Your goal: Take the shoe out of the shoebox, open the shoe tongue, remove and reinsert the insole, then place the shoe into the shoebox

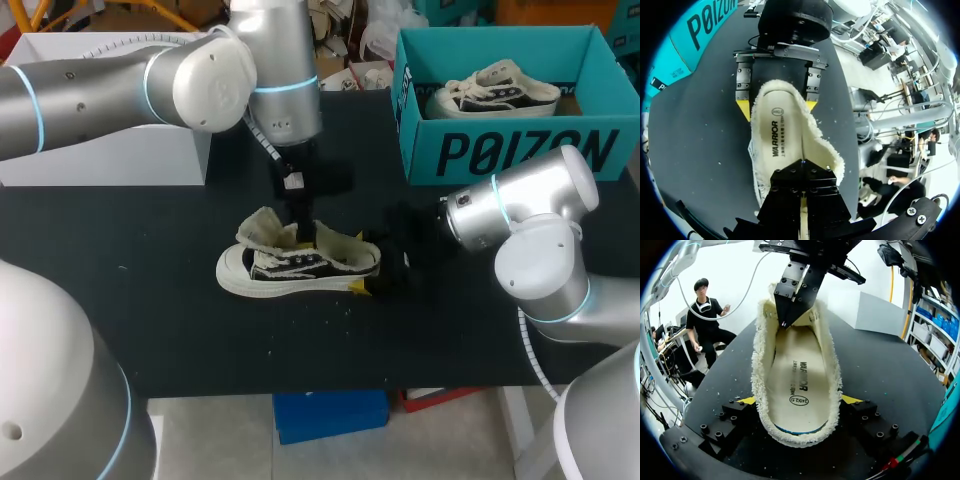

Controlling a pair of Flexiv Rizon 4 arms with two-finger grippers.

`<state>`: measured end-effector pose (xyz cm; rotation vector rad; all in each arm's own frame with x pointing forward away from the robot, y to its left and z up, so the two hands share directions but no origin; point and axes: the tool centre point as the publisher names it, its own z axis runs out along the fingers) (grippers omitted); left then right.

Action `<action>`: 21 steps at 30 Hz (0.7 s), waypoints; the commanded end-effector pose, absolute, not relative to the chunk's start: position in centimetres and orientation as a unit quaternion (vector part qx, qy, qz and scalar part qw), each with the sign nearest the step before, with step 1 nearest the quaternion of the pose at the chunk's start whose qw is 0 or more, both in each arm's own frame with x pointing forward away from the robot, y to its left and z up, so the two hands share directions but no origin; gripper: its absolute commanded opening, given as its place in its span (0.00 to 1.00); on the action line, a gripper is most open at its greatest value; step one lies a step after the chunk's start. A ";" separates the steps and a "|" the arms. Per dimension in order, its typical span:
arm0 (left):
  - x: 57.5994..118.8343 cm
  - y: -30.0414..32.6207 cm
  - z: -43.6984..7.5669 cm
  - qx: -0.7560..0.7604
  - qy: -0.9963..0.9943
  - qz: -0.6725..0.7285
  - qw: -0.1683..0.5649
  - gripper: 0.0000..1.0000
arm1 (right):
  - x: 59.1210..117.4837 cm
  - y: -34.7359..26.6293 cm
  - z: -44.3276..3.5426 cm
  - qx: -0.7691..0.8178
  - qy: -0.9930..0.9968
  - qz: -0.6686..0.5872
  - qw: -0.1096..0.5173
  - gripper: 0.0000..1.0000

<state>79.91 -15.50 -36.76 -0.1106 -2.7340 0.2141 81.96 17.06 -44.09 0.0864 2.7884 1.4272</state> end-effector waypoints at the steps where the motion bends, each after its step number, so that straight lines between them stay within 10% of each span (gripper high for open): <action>1: 79.5 -15.2 -37.5 -0.039 -0.975 0.085 0.200 0.00 | 82.1 17.1 -44.3 0.029 0.890 0.455 0.004 0.00; 21: 77.7 -15.8 -40.4 -0.013 -0.975 0.065 0.211 0.00 | 82.1 17.1 -44.3 0.029 0.890 0.455 0.004 0.00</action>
